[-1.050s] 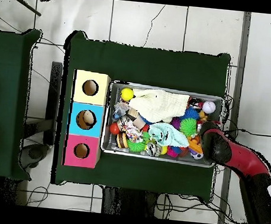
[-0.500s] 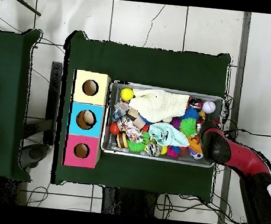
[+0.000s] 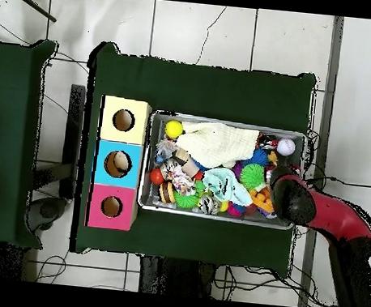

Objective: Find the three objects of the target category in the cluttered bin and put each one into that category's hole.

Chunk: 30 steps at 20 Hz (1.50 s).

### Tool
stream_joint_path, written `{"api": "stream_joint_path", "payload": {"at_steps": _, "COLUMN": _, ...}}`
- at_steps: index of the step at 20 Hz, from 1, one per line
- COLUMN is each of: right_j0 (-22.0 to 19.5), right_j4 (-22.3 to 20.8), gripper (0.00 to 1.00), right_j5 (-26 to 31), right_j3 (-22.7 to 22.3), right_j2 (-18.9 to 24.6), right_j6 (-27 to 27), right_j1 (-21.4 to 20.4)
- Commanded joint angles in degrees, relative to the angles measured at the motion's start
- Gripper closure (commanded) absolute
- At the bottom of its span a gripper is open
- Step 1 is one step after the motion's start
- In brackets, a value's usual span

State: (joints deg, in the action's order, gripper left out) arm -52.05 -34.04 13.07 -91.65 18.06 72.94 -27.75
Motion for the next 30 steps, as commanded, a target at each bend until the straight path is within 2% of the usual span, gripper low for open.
{"api": "stream_joint_path", "payload": {"at_steps": 1, "right_j0": 2.3, "right_j4": 4.0, "gripper": 1.0, "right_j5": 16.9, "right_j3": -11.2, "right_j2": 5.4, "right_j6": -2.3, "right_j1": -7.2}}
{"api": "stream_joint_path", "payload": {"at_steps": 5, "right_j0": 2.8, "right_j4": 4.4, "gripper": 1.0, "right_j5": 18.2, "right_j3": -12.4, "right_j2": 6.0, "right_j6": -2.9, "right_j1": -10.0}}
{"api": "stream_joint_path", "payload": {"at_steps": 12, "right_j0": 3.0, "right_j4": 6.9, "gripper": 1.0, "right_j5": 20.4, "right_j3": -13.4, "right_j2": 7.3, "right_j6": -1.1, "right_j1": -11.9}}
{"api": "stream_joint_path", "payload": {"at_steps": 17, "right_j0": 3.8, "right_j4": 10.8, "gripper": 1.0, "right_j5": 21.6, "right_j3": -15.2, "right_j2": 7.7, "right_j6": 2.5, "right_j1": -14.2}}
{"api": "stream_joint_path", "payload": {"at_steps": 23, "right_j0": 6.3, "right_j4": 17.4, "gripper": 1.0, "right_j5": 28.5, "right_j3": -16.7, "right_j2": 6.6, "right_j6": 5.6, "right_j1": -15.3}}
{"api": "stream_joint_path", "payload": {"at_steps": 24, "right_j0": 6.6, "right_j4": 18.2, "gripper": 1.0, "right_j5": 27.4, "right_j3": -17.8, "right_j2": 6.7, "right_j6": 6.5, "right_j1": -15.9}}
{"api": "stream_joint_path", "payload": {"at_steps": 26, "right_j0": 8.2, "right_j4": 20.1, "gripper": 1.0, "right_j5": 29.5, "right_j3": -18.9, "right_j2": 5.5, "right_j6": 8.1, "right_j1": -16.7}}
{"api": "stream_joint_path", "payload": {"at_steps": 28, "right_j0": 9.4, "right_j4": 21.7, "gripper": 1.0, "right_j5": 27.2, "right_j3": -19.8, "right_j2": 4.3, "right_j6": 10.7, "right_j1": -17.7}}
{"api": "stream_joint_path", "payload": {"at_steps": 30, "right_j0": 11.9, "right_j4": 23.4, "gripper": 1.0, "right_j5": 29.5, "right_j3": -20.3, "right_j2": 2.5, "right_j6": 12.8, "right_j1": -19.9}}
